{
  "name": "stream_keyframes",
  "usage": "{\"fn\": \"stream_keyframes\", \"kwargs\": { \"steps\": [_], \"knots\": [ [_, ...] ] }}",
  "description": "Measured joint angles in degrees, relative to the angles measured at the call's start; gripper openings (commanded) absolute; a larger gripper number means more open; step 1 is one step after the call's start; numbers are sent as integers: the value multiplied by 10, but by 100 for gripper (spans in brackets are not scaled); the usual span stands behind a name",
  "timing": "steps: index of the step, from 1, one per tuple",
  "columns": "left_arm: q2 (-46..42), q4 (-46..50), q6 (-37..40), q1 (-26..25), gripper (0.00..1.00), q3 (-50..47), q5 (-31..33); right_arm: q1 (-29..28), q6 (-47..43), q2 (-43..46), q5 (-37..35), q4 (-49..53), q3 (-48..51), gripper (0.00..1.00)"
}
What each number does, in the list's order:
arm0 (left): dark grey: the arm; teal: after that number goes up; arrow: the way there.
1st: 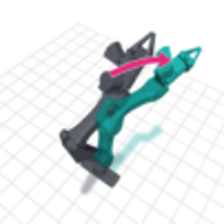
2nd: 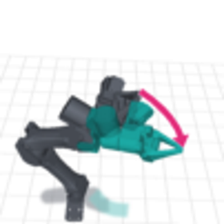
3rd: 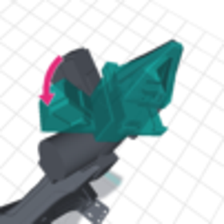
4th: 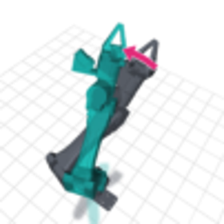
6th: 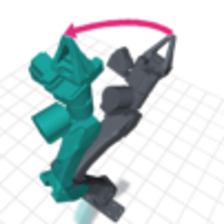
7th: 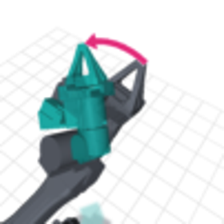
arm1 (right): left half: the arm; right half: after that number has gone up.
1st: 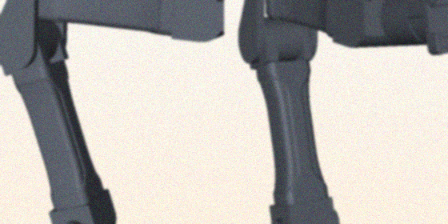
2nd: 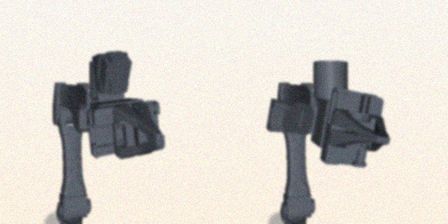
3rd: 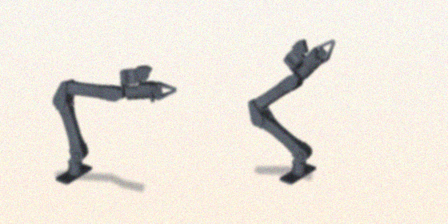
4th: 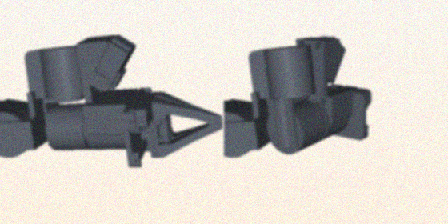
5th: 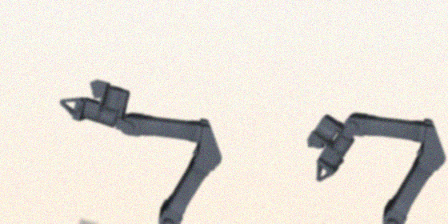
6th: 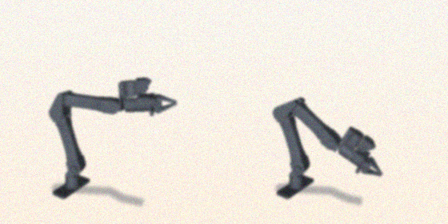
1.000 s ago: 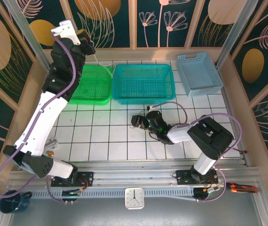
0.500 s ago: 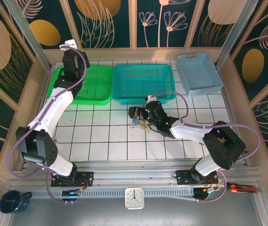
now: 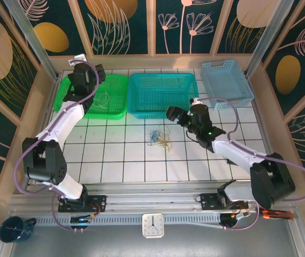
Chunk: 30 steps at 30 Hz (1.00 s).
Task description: Untangle the cables
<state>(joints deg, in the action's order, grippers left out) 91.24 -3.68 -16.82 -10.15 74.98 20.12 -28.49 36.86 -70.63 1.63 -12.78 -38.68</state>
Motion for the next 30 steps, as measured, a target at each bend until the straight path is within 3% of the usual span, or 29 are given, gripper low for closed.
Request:
{"fn": "stream_keyframes", "kwargs": {
  "steps": [6,12,16,22,26,30],
  "knots": [
    [-9,38,-2,0,99,42,-63,15,0,27,32,9,18,93],
    [-68,57,-26,0,99,24,-141,15,-5,27,57,33,22,88],
    [-109,57,-58,0,99,-54,-163,13,-3,34,64,43,37,87],
    [-145,60,-124,-3,89,-225,-203,-17,-2,40,56,60,52,86],
    [-166,71,-155,-27,87,-286,-212,-43,-1,36,51,61,53,86],
    [-177,67,-170,-53,73,-308,-212,-64,0,13,49,60,52,86]
  ]
}}
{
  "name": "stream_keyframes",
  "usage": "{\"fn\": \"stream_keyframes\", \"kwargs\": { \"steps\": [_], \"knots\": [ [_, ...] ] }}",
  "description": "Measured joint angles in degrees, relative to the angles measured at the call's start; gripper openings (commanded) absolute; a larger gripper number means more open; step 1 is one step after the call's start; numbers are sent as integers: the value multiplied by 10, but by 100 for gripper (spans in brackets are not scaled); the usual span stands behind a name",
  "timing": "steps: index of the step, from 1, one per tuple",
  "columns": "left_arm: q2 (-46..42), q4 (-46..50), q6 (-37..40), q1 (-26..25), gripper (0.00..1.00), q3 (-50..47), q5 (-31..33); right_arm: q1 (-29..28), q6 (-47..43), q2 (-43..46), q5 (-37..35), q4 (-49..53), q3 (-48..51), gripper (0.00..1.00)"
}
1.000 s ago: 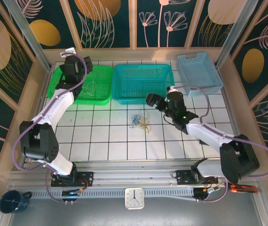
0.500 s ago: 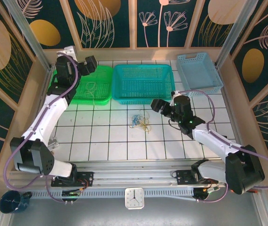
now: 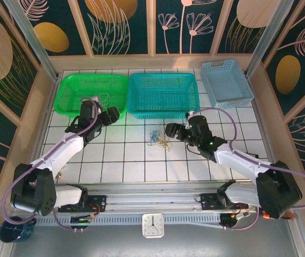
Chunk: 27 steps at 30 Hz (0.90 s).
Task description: Untangle the cables
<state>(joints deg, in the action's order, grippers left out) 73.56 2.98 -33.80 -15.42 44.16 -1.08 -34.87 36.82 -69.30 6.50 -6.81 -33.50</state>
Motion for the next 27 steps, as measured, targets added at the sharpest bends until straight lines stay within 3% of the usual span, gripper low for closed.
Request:
{"fn": "stream_keyframes", "kwargs": {
  "steps": [5,12,16,27],
  "knots": [
    [27,-15,-10,-1,59,-7,3,-15,0,-35,0,-8,-25,85],
    [43,-31,-14,-1,53,-22,14,-29,0,-48,0,-29,-45,85],
    [45,-38,-14,-1,42,-34,16,-29,0,-48,0,-34,-45,85],
    [77,-63,-14,-1,39,-37,22,-29,0,-48,0,-35,-45,85]
  ]
}}
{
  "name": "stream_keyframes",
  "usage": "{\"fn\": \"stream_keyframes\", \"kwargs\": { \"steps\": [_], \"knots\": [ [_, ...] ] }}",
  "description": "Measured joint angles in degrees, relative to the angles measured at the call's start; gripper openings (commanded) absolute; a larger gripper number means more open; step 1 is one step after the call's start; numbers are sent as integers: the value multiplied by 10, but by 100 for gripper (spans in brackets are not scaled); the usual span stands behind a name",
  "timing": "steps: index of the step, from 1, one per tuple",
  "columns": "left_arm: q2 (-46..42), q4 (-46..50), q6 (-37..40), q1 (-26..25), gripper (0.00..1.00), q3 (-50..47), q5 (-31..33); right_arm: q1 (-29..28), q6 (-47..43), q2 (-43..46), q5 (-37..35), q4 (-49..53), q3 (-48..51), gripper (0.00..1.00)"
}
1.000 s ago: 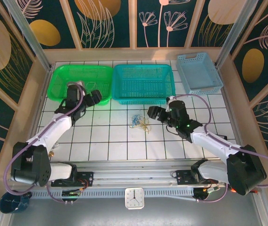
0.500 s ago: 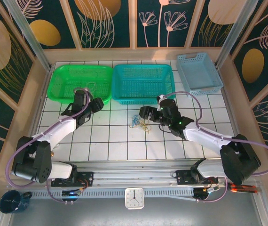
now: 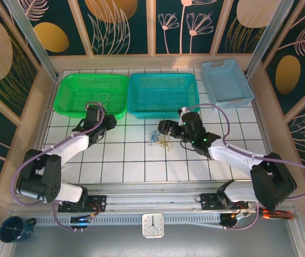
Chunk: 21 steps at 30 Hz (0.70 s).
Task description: Untangle the cables
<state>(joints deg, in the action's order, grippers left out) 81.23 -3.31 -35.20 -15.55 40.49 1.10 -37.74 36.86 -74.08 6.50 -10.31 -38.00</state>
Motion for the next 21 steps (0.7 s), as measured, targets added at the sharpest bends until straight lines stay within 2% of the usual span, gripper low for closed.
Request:
{"fn": "stream_keyframes", "kwargs": {
  "steps": [6,9,11,16,21],
  "knots": [
    [17,-9,5,0,26,0,10,0,0,0,0,0,0,85],
    [25,-12,9,0,13,0,13,0,0,0,0,0,0,85],
    [27,-12,13,0,0,0,16,0,0,0,0,0,0,85],
    [22,-6,20,0,0,6,19,0,0,5,-2,0,0,85],
    [-22,26,20,0,0,38,13,0,0,10,-2,-1,0,85]
  ]
}}
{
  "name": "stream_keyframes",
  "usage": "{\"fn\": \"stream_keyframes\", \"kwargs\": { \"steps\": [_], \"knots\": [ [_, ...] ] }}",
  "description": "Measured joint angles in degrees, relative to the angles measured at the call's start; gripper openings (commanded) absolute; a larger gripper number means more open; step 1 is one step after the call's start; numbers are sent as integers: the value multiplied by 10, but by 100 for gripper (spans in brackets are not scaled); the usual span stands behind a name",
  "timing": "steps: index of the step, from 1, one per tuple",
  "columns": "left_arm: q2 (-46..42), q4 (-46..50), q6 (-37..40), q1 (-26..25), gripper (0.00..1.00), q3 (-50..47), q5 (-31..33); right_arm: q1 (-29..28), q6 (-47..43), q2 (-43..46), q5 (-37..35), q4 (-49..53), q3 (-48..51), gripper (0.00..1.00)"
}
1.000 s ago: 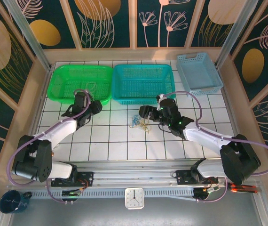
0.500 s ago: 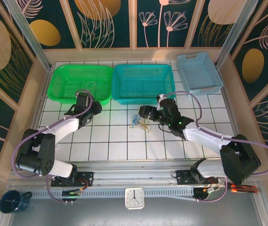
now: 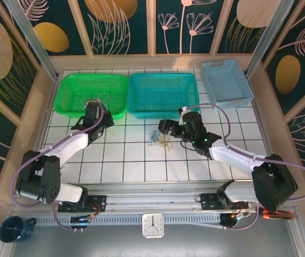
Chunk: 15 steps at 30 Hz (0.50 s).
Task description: Untangle the cables
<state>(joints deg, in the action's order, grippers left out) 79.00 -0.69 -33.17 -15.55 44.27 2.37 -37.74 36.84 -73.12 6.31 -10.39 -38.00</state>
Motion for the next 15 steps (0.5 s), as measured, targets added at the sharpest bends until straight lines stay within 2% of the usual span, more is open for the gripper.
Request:
{"fn": "stream_keyframes", "kwargs": {
  "steps": [8,15],
  "knots": [
    [-11,21,15,14,0,111,-3,0,0,0,0,-1,0,85],
    [100,29,53,47,0,242,24,-1,0,21,-3,0,0,85]
  ]
}}
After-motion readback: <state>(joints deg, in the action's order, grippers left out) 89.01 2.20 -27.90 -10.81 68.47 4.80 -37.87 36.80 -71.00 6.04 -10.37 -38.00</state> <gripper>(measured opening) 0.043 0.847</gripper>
